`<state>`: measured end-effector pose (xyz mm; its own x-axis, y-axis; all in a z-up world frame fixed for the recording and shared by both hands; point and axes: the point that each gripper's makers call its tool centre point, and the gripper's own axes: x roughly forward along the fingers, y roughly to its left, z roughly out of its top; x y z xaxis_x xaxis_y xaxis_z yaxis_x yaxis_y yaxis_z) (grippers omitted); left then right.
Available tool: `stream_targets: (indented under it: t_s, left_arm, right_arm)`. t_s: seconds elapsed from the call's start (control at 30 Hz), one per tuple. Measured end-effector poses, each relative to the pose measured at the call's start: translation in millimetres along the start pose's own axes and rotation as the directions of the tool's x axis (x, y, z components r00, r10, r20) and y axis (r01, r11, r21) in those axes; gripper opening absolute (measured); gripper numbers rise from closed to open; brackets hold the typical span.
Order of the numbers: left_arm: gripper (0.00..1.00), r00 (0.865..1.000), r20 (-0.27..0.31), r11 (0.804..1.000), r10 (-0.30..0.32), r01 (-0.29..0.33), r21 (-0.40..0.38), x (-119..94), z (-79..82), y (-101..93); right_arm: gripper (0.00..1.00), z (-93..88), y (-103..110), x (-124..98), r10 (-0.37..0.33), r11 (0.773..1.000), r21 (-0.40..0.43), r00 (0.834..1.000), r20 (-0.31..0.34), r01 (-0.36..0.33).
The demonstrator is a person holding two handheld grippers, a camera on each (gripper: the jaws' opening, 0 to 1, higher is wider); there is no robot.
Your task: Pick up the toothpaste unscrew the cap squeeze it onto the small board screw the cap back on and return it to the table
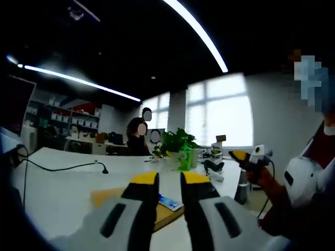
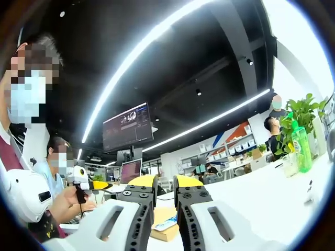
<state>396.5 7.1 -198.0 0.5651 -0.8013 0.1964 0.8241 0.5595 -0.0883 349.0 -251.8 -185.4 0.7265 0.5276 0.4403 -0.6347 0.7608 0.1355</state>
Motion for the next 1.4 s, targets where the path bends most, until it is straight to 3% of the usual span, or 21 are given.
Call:
stream_targets:
  t_s: [0.33, 0.53, 0.67, 0.8, 0.97, 1.1, 1.27, 1.4]
  left_arm:
    - [0.17, 1.0, 0.007, 1.0, 0.014, -0.014, 0.005, -8, -1.8, 1.3]
    - [0.17, 0.989, 0.006, 0.989, 0.146, -0.146, 0.038, -41, 9.7, 26.8]
    - [0.17, 0.98, 0.018, 0.979, 0.197, -0.197, 0.058, -52, 17.8, 34.0]
    - [0.17, 0.977, 0.033, 0.975, 0.211, -0.213, 0.064, -53, 21.6, 32.5]
    - [0.17, 0.974, -0.015, 0.971, 0.224, -0.222, 0.089, -52, 11.6, 28.3]
    - [0.17, 0.964, -0.035, 0.958, 0.263, -0.257, 0.125, -56, 9.2, 31.3]
    - [0.17, 0.952, -0.015, 0.942, 0.306, -0.301, 0.15, -67, 9.4, 33.7]
    - [0.17, 0.942, 0.009, 0.93, 0.336, -0.333, 0.155, -78, 5.4, 37.1]
  right_arm:
    - [0.12, 11.8, -10, 26, 0.023, 1.0, -0.003, 0.999, 0.025, -0.023]
    - [0.12, 21.5, -21, 47, 0.015, 0.999, -0.033, 1.0, 0.011, -0.014]
    - [0.13, -0.1, -26, 57, 0.028, 1.0, 0.008, 0.998, -0.057, -0.027]
    - [0.13, -14.9, -32, 63, 0.037, 0.998, 0.049, 0.996, -0.085, -0.033]
    - [0.14, -21.3, -42, 74, 0.032, 0.999, 0.04, 0.995, -0.1, -0.028]
    - [0.17, -60.4, -45, 87, 0.078, 0.994, 0.099, 0.967, -0.243, -0.055]
    - [0.17, -68.9, -61, 101, 0.051, 0.995, 0.097, 0.964, -0.259, -0.026]
    - [0.18, -96.7, -60, 103, 0.066, 0.994, 0.102, 0.926, -0.371, -0.03]
